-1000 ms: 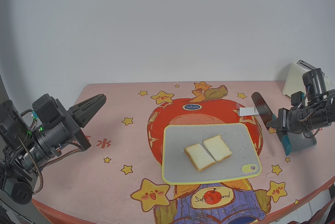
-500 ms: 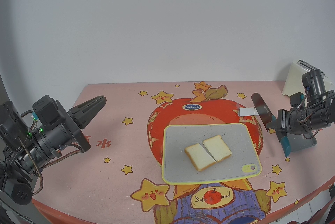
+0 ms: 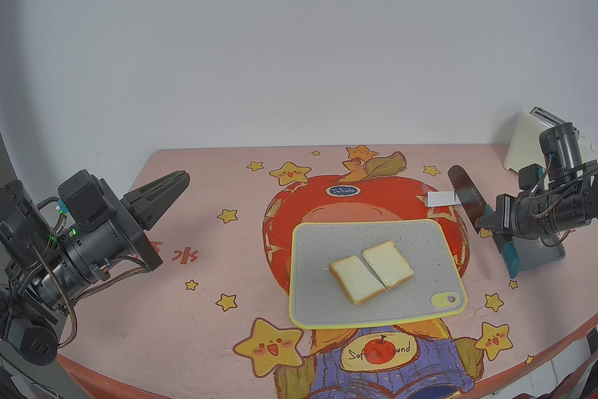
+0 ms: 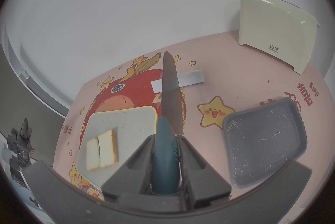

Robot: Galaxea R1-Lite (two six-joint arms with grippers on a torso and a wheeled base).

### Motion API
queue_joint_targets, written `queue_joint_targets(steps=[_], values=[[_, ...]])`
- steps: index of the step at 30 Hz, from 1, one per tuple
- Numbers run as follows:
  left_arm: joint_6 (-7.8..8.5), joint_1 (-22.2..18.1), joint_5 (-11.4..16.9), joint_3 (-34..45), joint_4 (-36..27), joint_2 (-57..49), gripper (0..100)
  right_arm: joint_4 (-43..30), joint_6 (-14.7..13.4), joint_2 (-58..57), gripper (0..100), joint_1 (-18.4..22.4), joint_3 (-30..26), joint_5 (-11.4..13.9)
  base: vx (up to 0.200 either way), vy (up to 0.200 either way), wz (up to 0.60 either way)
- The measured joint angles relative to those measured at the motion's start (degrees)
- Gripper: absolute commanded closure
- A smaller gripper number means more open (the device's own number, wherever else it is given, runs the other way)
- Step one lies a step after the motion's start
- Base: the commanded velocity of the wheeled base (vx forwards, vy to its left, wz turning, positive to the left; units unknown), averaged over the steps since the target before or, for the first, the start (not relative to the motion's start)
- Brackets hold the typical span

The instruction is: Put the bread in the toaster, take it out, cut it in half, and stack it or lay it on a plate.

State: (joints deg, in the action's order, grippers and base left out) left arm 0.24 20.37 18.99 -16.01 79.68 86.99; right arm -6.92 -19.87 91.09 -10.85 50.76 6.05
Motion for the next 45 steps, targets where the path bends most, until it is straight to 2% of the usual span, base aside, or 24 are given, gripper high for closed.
queue_joint_targets(steps=[45], values=[[0.07,0.00,0.00,0.07,-0.06,0.02,100,-0.07,-0.05,1.52,100,-0.15,-0.51,-0.17,0.000,0.000,0.00]])
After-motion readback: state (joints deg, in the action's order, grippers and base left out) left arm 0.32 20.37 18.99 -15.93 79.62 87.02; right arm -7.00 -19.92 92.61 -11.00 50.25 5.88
